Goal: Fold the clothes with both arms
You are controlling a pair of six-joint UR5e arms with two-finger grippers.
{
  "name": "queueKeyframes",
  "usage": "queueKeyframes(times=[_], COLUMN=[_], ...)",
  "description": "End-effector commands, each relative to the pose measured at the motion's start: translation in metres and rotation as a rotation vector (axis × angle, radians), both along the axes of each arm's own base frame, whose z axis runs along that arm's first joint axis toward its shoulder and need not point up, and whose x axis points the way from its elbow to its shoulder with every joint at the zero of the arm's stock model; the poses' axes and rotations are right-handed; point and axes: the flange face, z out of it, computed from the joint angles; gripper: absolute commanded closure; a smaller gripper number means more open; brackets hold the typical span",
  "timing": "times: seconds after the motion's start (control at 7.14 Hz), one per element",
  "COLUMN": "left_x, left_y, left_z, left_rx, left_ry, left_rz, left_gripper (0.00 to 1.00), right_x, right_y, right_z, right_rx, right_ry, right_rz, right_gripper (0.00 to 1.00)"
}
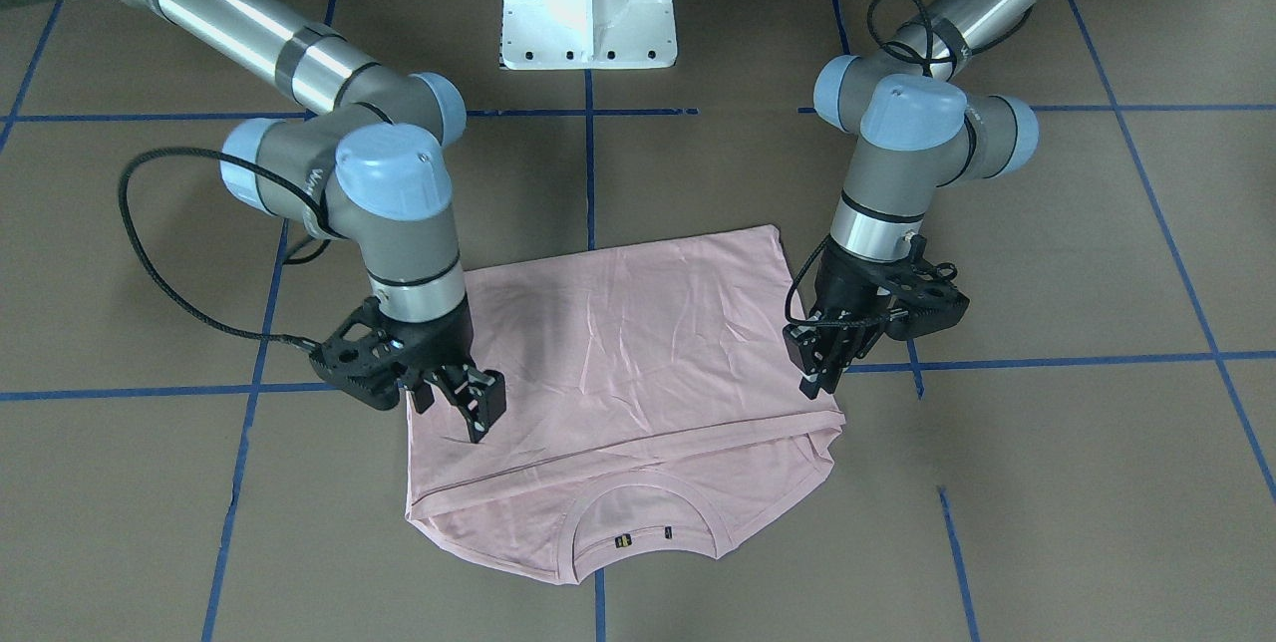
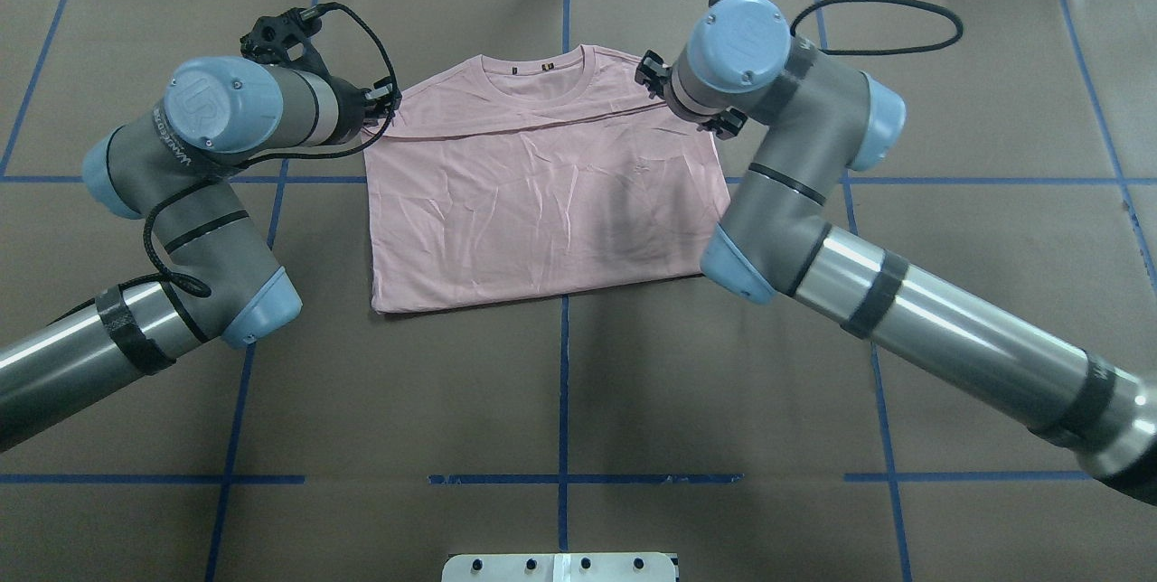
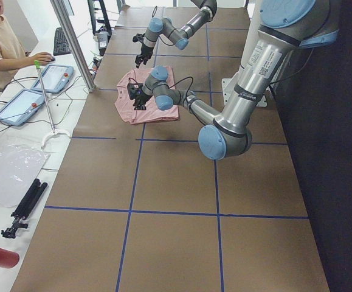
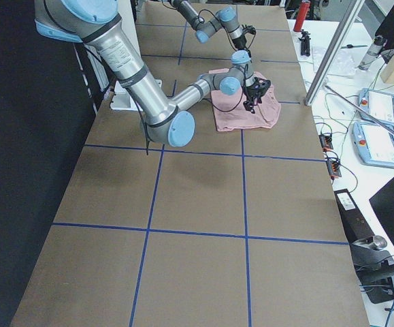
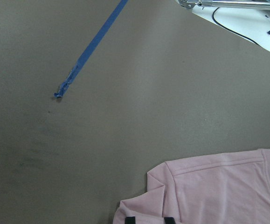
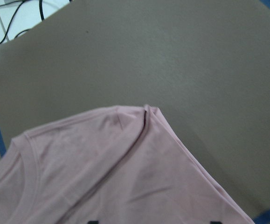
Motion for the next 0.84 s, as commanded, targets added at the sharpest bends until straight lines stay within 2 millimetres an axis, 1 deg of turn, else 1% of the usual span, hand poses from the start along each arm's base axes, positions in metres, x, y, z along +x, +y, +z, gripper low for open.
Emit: queueKeyframes(times=[0.0,0.14,0.42,0.56,0.7], left_x=[-0.003,-0.003,-0.002,-0.002,-0.002], left_y=[0.006,0.006,0.007,0.006,0.006], left_z=[-0.008,-0.009,-0.01,-0.012,-0.013], left_rx=[0.004,0.007,0.011,0.011,0.011], left_ry=[0.022,0.025,0.023,0.025,0.027], left_rz=[0.015,0.015,0.019,0.017,0.016], left_gripper=[0.65,0.64,0.64,0.64,0.64], right_x=[0.012,-0.002,0.0,0.003,0.004], right_y=[0.092,0.108,0.117,0.119,0.121], right_z=[0.041,0.058,0.082,0.084,0.091], right_rx=[-0.055,-0.081,-0.098,-0.104,-0.113], right_ry=[-0.049,-0.031,-0.006,-0.007,0.002], right_rz=[-0.047,-0.058,-0.064,-0.059,-0.058], right_gripper=[0.1,0.1,0.11,0.12,0.14])
